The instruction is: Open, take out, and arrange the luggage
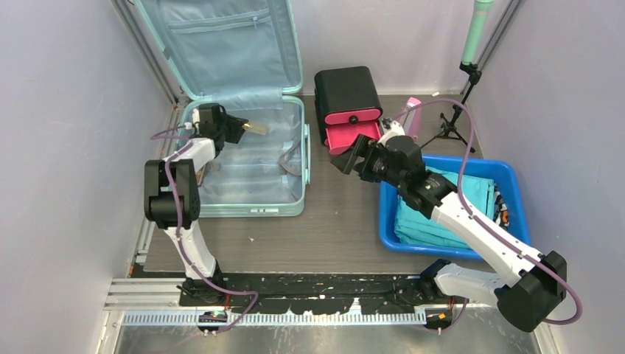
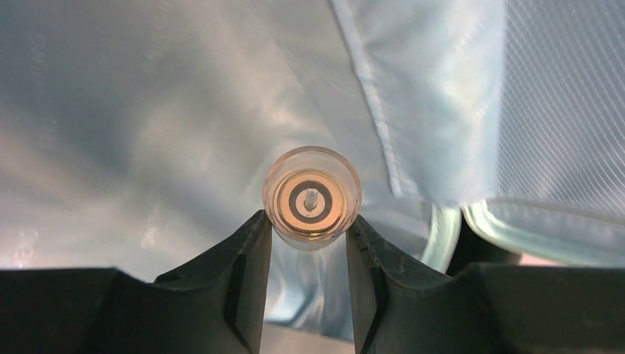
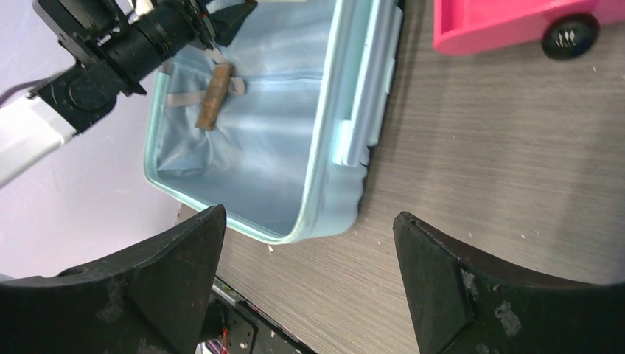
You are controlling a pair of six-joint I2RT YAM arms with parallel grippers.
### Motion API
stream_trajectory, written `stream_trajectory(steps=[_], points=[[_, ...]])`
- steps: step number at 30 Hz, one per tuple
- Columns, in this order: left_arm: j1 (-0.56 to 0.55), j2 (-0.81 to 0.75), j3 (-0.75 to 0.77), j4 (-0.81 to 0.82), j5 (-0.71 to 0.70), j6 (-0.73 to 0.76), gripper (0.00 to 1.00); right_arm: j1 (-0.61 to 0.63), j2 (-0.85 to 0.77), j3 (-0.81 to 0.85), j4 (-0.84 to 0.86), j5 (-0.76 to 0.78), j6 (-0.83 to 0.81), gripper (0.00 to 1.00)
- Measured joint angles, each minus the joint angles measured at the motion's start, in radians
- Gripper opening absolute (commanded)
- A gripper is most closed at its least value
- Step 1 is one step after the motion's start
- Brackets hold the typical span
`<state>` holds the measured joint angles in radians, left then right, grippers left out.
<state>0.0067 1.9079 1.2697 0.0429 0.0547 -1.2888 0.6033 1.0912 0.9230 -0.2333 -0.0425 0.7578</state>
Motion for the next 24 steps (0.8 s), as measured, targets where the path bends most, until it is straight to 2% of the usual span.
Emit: stream_trajectory(steps=[9,15,24], points=[[-0.026,-0.280,-0.154,-0.016,0.113,0.140,0.19,0.000,0.051,0.074,0.011,-0.019,-0.019,0.89],[-0.104,-0.494,-0.246,-0.031,0.237,0.259,0.20,0.000,0.119,0.089,0.030,-0.034,-0.024,0.88],[-0.179,-0.622,-0.381,-0.067,0.498,0.378,0.22,0.000,0.173,0.089,0.209,-0.221,-0.020,0.79]])
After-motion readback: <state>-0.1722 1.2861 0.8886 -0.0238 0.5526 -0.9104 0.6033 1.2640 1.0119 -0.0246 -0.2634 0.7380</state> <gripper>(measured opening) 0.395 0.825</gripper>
